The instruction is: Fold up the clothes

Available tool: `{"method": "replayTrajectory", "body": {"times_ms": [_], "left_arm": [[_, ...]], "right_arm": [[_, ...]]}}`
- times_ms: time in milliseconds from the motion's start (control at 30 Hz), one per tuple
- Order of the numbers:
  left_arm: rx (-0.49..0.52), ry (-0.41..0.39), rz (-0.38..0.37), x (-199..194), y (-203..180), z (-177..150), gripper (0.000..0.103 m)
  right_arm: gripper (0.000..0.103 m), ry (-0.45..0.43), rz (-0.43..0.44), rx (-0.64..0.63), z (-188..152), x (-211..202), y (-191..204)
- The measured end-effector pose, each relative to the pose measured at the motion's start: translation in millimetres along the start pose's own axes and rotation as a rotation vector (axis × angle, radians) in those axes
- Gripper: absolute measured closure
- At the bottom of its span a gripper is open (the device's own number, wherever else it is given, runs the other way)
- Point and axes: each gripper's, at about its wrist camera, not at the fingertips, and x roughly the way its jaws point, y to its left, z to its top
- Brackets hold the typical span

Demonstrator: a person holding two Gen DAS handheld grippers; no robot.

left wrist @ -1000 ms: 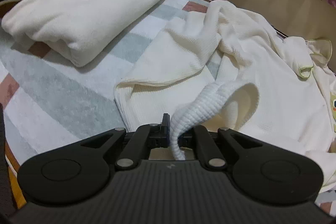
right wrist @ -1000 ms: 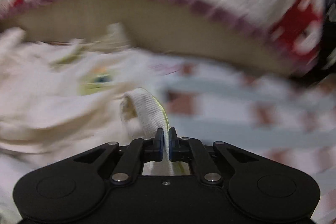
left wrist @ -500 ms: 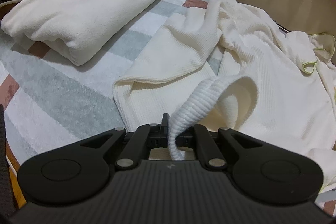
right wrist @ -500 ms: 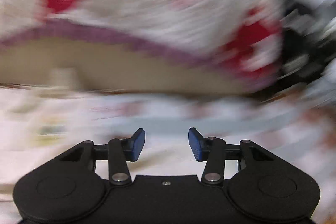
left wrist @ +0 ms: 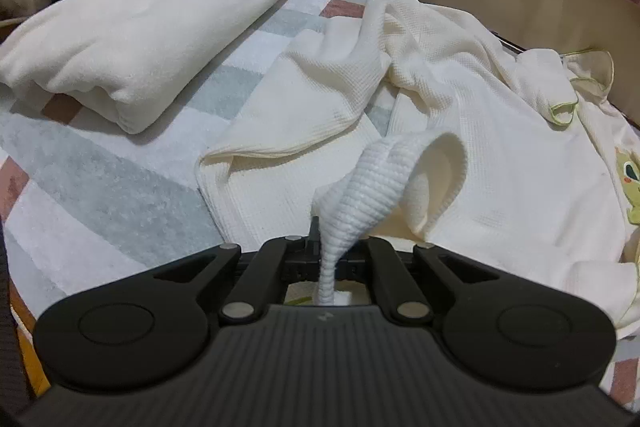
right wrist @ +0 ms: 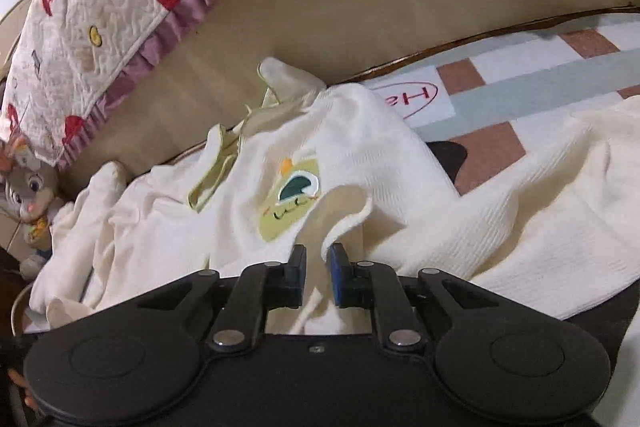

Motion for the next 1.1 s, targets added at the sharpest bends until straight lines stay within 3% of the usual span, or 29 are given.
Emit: {"method": "replayTrajectory", "body": {"times_ms": [67,133,167,233,367,467,633,767,833,933,1100], "left_arm": [[0.000,0.003,0.001,2.2,0.0,-0.4,0.101],[0.016,-0.004,-0.005,-1.8,-2.6,-0.2,0.101],[0.027,-0.010,-0.008,-4.8,-4.4,0.0,0.101],[0.049,-0.021,-0.015,-10.8,-7.9,0.4,0.101],[0.054,-0.108,-0.049,-67.1,-7.3,-3.6,0.101],[0.046,-0.150,-0.074,-116.9,0.1,-16.3,0.101],[0.025,-0.207,-0.122,-193.9,12.6,-34.4,0.101],[0.033,-0.144,-0.075,-217.6,21.6,-59.0,0.102],[0.072,-0.045,-0.045,-205.2,22.9,-79.8,0.102],[0.175,0.083,0.069,-178.8,18.3,-108.4,0.099],[0.254,0.061,0.113,-187.1,10.0,-110.3,0.093]], "right_arm": [[0.068,0.024,-0.056,-0.002,5.2,7.9,-1.5],[0.070,0.040,-0.084,-0.002,7.4,17.5,-4.5],[0.097,0.035,-0.061,-0.011,7.1,19.3,-5.2],[0.098,-0.008,-0.010,-0.042,4.8,12.2,-0.4],[0.098,-0.072,-0.009,-0.045,-7.0,-47.7,16.1],[0.098,-0.053,-0.016,-0.056,-17.2,-102.3,21.0],[0.099,0.041,-0.042,-0.239,-33.7,-171.8,39.9],[0.101,0.120,-0.040,-0.208,-51.8,-187.2,27.0],[0.101,0.166,-0.055,-0.186,-65.5,-187.4,16.5],[0.100,0.235,-0.077,-0.153,-86.0,-187.7,0.6],[0.100,0.292,-0.084,-0.185,-117.2,-184.7,0.3]]}}
